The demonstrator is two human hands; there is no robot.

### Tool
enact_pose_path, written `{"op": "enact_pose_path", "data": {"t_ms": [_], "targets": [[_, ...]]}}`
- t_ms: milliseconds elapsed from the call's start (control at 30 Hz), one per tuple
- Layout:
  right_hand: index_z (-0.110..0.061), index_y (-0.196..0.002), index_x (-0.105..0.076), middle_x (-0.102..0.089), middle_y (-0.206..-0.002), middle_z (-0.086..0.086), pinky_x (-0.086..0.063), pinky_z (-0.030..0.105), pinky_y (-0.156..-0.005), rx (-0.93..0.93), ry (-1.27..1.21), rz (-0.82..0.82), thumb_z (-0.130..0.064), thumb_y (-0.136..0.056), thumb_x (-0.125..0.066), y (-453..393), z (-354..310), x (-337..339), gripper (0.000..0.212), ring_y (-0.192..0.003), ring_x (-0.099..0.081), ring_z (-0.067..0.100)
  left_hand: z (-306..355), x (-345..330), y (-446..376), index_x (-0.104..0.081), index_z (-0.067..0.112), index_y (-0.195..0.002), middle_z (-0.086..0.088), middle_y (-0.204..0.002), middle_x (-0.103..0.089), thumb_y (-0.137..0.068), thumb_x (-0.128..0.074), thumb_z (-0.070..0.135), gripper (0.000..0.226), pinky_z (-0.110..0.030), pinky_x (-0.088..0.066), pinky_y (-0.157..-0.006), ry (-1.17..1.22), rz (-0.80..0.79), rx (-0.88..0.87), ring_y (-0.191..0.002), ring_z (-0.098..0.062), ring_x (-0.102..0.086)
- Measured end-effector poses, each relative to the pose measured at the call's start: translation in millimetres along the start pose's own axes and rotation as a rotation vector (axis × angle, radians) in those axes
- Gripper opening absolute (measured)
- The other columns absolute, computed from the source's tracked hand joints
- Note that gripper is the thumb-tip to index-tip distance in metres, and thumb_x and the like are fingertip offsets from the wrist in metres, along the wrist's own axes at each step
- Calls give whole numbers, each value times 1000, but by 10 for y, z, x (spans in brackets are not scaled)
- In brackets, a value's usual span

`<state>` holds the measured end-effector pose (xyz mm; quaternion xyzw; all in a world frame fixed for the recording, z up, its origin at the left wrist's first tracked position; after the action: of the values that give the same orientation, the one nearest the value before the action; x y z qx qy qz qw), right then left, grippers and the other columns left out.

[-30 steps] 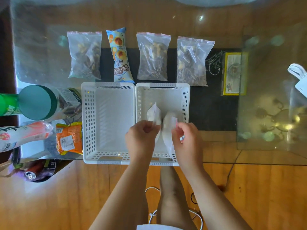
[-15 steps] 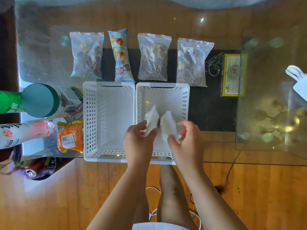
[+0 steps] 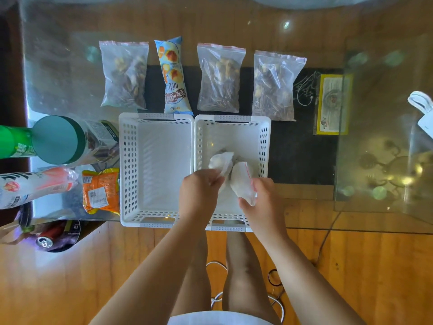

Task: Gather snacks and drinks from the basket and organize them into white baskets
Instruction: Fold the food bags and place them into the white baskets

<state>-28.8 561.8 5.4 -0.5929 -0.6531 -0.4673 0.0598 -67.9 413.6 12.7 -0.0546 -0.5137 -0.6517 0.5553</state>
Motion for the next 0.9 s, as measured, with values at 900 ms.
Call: {"op": "enact_pose_path", "data": {"t_ms": [900], "targets": [[-16,-107,-65,-69,-103,7,-32,27,-65,302,261,-140,1,-87,-45,-778,-803,-27,33,-91,-61,30,907,239,-1064,-66,18,-115,-4,-118,-65,-90,-59,28,28,-36,-42,-94,-632,-419,-444,-113,-26,-55]]}}
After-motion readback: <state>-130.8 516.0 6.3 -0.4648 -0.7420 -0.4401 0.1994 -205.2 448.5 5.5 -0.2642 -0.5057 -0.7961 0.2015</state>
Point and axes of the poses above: each hand's wrist, its own y-axis away from the middle knuckle, its own x-axis out of the back of the hand, z = x × y, the point moved 7 cm from there along -y, towards the middle knuckle
